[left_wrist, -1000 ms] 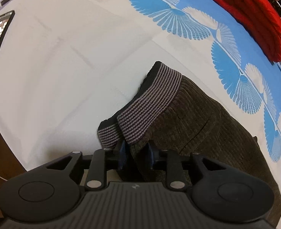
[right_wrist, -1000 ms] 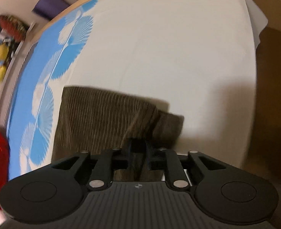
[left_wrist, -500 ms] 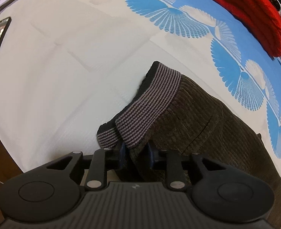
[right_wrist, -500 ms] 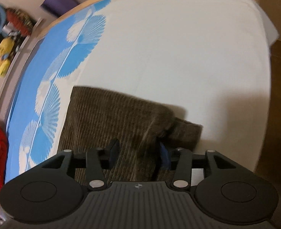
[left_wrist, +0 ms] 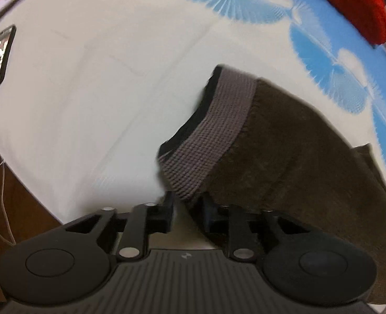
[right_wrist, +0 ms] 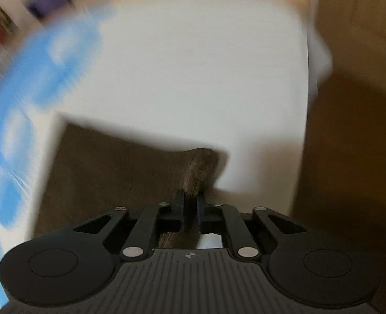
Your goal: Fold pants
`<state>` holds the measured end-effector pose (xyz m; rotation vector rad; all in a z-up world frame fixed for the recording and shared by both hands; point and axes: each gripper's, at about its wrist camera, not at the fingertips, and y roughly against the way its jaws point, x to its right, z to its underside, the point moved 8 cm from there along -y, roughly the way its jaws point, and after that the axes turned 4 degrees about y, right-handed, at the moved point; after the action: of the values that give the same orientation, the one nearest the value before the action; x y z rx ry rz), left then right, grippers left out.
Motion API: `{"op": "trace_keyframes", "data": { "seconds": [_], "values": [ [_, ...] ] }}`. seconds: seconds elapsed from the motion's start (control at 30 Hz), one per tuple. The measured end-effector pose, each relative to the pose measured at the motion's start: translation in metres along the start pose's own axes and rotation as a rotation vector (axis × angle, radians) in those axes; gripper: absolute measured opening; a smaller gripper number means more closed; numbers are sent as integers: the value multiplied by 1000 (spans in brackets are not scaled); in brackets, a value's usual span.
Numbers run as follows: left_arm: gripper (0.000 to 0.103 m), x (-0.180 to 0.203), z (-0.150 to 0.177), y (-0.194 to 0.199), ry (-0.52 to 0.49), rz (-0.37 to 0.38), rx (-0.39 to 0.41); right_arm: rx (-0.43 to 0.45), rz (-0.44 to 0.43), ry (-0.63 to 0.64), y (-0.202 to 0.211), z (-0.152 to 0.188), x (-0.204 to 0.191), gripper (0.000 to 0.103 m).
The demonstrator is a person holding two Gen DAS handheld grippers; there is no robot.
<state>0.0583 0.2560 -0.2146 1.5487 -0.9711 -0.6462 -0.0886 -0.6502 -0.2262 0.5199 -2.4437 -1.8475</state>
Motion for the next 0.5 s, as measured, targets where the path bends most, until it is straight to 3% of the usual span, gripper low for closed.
{"op": "trace_keyframes", "data": {
  "seconds": [0.07,0.2,0.3,0.37,0.43,0.5],
  "values": [
    [47,-1,-5,10,7,-5,46,38,20,25,6,-5,-1,18],
    [46,11,-20,49,-118,-159,308,243,136,110,46,-18,-11,18],
    [45,39,-23,65,-209,-71,408,428,169,152,78,-25,-31,21],
    [45,57,-18,64,-285,-10,407,496,64,242,88,-22,-64,21],
    [45,64,-11,47,-325,9,335,500,-116,399,96,-4,-116,21],
    [44,48,-4,10,-311,-100,171,493,-263,552,105,24,-163,21]
  ]
}}
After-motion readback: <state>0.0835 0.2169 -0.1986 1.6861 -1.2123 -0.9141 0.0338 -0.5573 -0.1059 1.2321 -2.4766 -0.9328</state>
